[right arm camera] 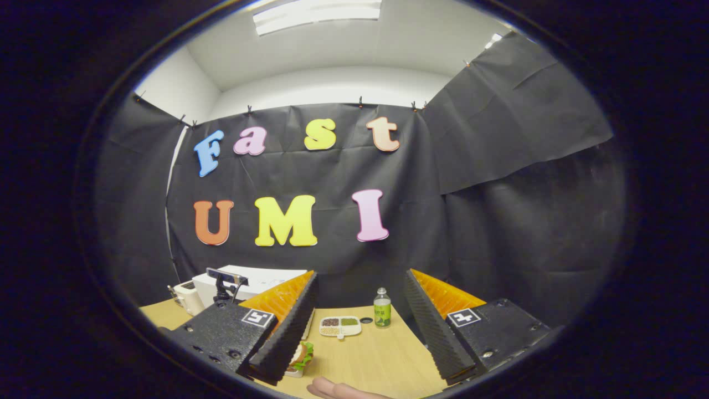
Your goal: Open the microwave oven with the left hand, put the food in, and close the microwave oven.
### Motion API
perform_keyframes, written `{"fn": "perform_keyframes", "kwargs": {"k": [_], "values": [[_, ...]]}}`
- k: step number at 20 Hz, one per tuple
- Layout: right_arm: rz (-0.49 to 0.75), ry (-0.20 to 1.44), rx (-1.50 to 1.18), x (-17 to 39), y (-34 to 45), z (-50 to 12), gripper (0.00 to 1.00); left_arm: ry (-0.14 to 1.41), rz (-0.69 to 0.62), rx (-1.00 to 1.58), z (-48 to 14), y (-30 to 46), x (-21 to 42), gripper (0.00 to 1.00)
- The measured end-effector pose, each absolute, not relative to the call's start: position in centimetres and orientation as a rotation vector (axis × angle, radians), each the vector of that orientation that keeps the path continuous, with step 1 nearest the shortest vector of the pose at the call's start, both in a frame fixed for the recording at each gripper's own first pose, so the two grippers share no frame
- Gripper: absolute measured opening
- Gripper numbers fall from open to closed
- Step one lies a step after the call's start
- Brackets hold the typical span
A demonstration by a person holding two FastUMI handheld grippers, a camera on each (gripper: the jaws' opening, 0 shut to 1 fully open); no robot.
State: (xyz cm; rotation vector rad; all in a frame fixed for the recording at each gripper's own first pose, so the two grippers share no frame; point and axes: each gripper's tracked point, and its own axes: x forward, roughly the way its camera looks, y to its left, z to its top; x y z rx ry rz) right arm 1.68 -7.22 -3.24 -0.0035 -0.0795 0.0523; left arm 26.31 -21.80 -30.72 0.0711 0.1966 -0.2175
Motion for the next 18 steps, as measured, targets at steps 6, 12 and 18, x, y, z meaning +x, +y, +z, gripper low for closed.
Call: {"fn": "perform_keyframes", "kwargs": {"k": [6,12,18], "values": [[0.079,-0.076,-0.042,2.2,-7.3,-4.4,0.91,0.184,-0.156,0.118,-32.0,-21.7,27.2,0.86],[0.073,-0.079,-0.069,2.2,-7.5,-4.8,0.98,0.128,-0.164,0.073,-31.9,-21.6,27.6,0.84],[0.064,-0.036,-0.073,2.1,-7.8,-5.6,0.98,0.131,-0.172,0.101,-32.5,-22.5,27.9,0.38]]}}
